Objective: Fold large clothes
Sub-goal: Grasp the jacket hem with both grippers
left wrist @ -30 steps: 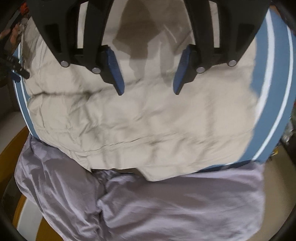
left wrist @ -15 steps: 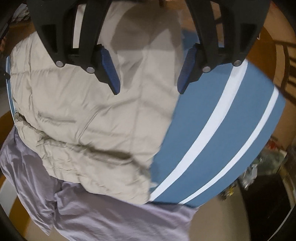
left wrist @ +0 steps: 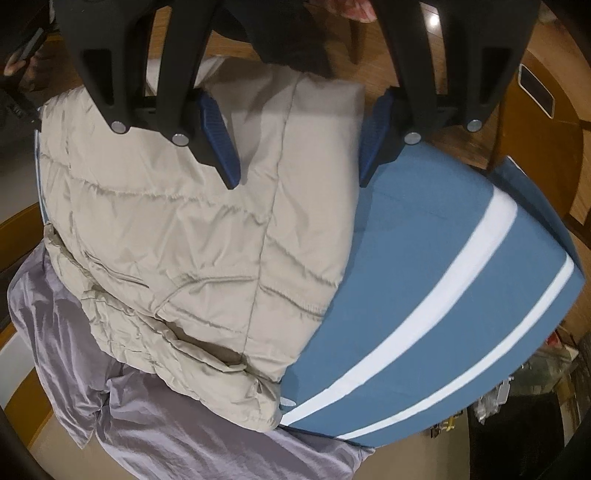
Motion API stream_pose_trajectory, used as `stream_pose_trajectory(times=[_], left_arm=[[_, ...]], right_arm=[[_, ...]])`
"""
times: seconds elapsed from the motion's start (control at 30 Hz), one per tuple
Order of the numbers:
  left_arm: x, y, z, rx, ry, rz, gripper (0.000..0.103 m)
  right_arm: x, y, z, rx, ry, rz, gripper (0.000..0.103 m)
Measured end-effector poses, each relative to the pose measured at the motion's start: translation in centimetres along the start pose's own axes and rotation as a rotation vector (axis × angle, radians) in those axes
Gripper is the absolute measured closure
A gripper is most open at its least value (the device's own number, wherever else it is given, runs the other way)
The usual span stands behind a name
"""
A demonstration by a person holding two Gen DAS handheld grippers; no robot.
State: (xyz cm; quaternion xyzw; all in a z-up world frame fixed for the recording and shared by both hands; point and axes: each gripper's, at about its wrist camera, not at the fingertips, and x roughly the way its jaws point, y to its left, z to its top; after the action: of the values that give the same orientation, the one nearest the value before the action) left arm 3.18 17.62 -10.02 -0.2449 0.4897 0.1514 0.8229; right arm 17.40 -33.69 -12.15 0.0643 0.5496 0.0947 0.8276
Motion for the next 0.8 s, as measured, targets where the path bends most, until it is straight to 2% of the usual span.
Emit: stream_pose_trajectory(times=[0.07,0.17,0.23,0.33,0.4,0.5,0.63,0.8], left_arm=[[0.0,0.1,-0.4,-0.011,-0.004,-0.011,0.038],[-0.1,-0.1,-0.8,-0.013,-0.002,-0.023,0.04],[-0.1,-0.2,-0.9,-0.013,0.0,-0.033,0.046],[-0.3,-0.3,-1.0,-0.017,-0.001,-0.045,0.056],[-0.5,-0.4,-1.0,-0.015,-0.006,-0.053,0.064],[-0.9,-0.7,-1.1,-0.008,-0.017,-0.062,0.077],[-2.0,-1.1,-0.8,-0.002,-0.049,-0.081,0.087],[-4.3,-1.9,1.0,0.019,-0.109,-0.103,0.09]], right_arm=[[0.1,-0.4,-0.3,0.018,0.007,0.03,0.014],[0.3,-0.9,-0.5,0.045,0.019,0.092,0.026],[0.2,-1.0,-0.8,0.045,0.01,0.111,0.031],[0.0,-0.8,-1.0,0.041,0.0,0.129,0.047],[-0.2,-0.8,-1.1,0.043,-0.012,0.132,0.068],[-0.9,-0.8,-1.1,0.046,-0.041,0.141,0.085],[-2.0,0.1,-0.6,0.015,-0.088,0.119,0.09],[-4.1,1.5,1.6,-0.003,-0.173,0.124,0.091]])
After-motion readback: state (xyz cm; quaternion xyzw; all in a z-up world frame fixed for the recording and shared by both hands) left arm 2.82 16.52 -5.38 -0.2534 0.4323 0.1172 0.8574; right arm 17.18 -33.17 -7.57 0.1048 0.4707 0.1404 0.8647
